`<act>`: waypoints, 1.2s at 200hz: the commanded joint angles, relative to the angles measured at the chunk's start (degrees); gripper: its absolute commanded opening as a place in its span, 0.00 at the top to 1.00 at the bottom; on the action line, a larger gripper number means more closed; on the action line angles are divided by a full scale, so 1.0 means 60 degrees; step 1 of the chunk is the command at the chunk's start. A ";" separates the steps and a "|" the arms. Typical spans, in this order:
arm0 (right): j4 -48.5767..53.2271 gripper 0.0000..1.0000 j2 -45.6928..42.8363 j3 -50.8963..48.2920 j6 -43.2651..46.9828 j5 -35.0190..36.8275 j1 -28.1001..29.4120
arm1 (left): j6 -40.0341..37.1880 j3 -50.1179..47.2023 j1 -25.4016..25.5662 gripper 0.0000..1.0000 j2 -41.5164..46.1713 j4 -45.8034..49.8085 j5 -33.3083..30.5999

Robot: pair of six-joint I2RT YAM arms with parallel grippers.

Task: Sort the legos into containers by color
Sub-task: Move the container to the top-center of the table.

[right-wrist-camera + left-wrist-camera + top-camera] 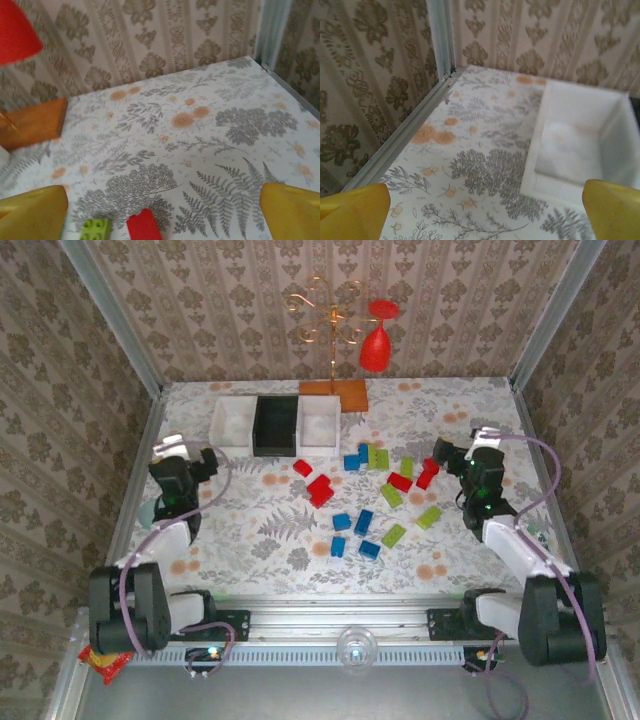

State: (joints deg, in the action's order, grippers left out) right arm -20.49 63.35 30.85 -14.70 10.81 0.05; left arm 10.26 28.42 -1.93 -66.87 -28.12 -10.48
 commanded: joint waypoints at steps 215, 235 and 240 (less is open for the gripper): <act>0.3769 0.03 0.2209 0.2740 -0.0287 -0.0391 0.5319 | 0.0525 1.1348 0.0143 0.18 -0.9312 0.8142 0.3891; 0.4051 0.03 0.2197 0.2724 -0.0486 -0.0415 0.5085 | 0.0200 1.1723 0.0316 0.27 -0.9560 0.8504 0.4653; 0.4132 0.03 0.2207 0.2724 -0.0535 -0.0470 0.5039 | 0.0169 1.1637 0.0381 0.29 -0.9525 0.8510 0.4808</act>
State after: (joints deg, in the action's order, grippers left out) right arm 2.63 78.00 47.48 -16.71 7.09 31.81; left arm 15.20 95.96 -1.04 -123.85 17.58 12.47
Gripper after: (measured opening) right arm 0.976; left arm 0.751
